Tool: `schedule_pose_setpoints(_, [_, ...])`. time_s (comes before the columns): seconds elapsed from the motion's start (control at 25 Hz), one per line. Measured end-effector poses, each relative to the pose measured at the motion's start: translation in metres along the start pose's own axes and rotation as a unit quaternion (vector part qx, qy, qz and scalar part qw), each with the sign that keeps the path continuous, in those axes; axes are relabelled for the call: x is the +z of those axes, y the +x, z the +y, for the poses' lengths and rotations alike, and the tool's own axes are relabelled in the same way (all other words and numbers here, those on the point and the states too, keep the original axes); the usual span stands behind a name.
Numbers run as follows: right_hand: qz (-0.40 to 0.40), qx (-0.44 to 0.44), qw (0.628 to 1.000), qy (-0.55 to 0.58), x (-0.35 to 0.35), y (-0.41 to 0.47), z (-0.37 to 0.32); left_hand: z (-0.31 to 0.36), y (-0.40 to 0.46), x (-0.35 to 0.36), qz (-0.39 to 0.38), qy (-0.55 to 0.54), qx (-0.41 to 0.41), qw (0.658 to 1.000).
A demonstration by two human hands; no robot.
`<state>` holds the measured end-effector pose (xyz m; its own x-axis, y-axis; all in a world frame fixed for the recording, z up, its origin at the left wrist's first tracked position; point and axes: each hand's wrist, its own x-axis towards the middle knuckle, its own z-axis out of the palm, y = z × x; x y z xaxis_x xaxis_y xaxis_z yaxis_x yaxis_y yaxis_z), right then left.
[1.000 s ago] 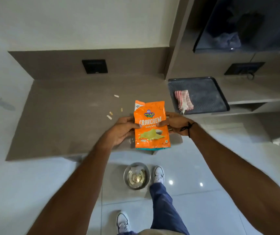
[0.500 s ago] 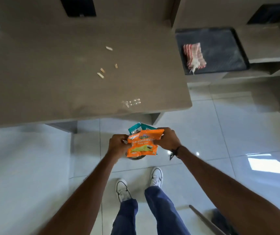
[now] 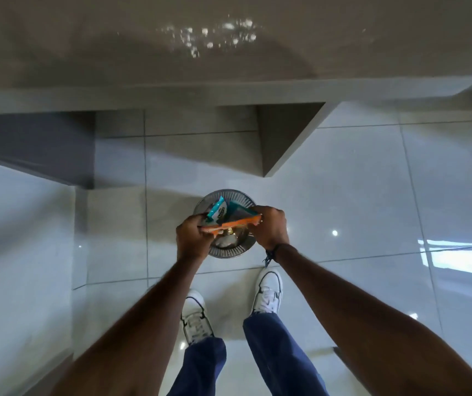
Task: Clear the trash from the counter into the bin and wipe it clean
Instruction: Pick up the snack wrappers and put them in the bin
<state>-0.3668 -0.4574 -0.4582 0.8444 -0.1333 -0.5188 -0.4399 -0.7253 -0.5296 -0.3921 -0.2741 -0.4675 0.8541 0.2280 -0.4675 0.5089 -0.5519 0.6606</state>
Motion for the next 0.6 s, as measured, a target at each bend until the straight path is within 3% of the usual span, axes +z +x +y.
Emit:
schedule_pose_setpoints(0.16, [0.01, -0.014, 1.0, 0.012, -0.005, -0.024, 0.004, -0.001, -0.017, -0.019, -0.036, 0.025, 0.004, 0.999])
schedule_pose_setpoints(0.36, [0.029, -0.091, 0.993, -0.075, -0.097, -0.117, -0.061, 0.088, -0.118, -0.102, -0.045, 0.17, 0.078, 0.981])
schedule_pose_setpoints(0.6, [0.098, -0.217, 0.962, -0.133, -0.218, -0.203, -0.168, 0.208, -0.199, -0.206, 0.052, 0.239, 0.234, 0.941])
